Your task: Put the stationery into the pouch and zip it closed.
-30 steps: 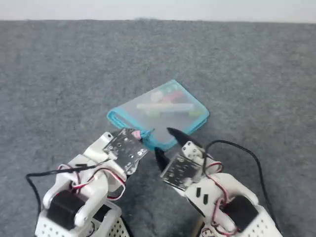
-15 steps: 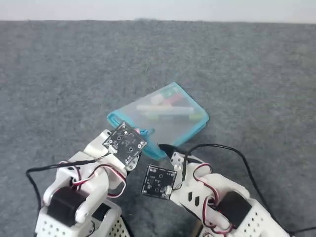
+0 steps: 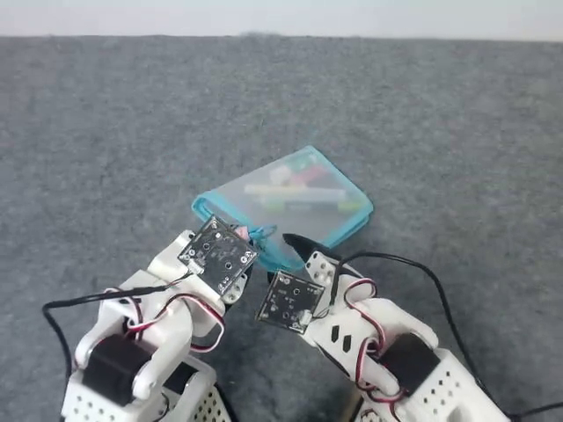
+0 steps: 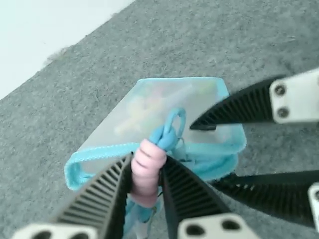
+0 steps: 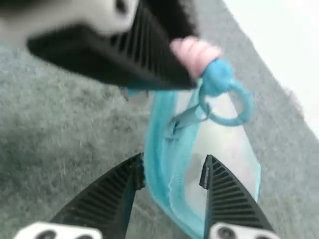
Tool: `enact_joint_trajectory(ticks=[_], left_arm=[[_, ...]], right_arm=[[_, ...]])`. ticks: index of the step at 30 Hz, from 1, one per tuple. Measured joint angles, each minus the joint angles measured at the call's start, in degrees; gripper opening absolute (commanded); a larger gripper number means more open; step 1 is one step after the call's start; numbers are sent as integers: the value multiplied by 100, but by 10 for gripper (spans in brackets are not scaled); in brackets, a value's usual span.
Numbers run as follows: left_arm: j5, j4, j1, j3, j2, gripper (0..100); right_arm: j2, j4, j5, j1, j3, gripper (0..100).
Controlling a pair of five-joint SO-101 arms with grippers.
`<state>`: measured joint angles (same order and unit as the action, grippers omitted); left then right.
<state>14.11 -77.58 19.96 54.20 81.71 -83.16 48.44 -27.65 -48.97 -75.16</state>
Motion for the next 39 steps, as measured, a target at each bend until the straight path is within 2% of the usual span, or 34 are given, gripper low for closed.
enact_joint_trajectory(ticks=[7,13,15,21,24,29,34,39], left_arm=[[0,0,35,0,-44,11],[0,0,352,0,0,11],[0,0,369,0,-9,11],[0,9,378,0,-53,11],[0,9,299,44,-44,11],[97,299,-897,105,-53,12],[853,809,-2268,800,-62,12],[1424,1582,-3007,1846,-62,12]], right_arm=[[0,-431,-26,360,-202,183],[510,-1099,-79,396,-202,74],[853,-1354,-79,396,-185,6],[1644,-1556,-97,484,264,7],[1723,-1319,-97,484,343,7],[1662,-862,-114,774,492,6],[1688,-721,-114,853,607,6],[1829,-580,-114,853,492,6]])
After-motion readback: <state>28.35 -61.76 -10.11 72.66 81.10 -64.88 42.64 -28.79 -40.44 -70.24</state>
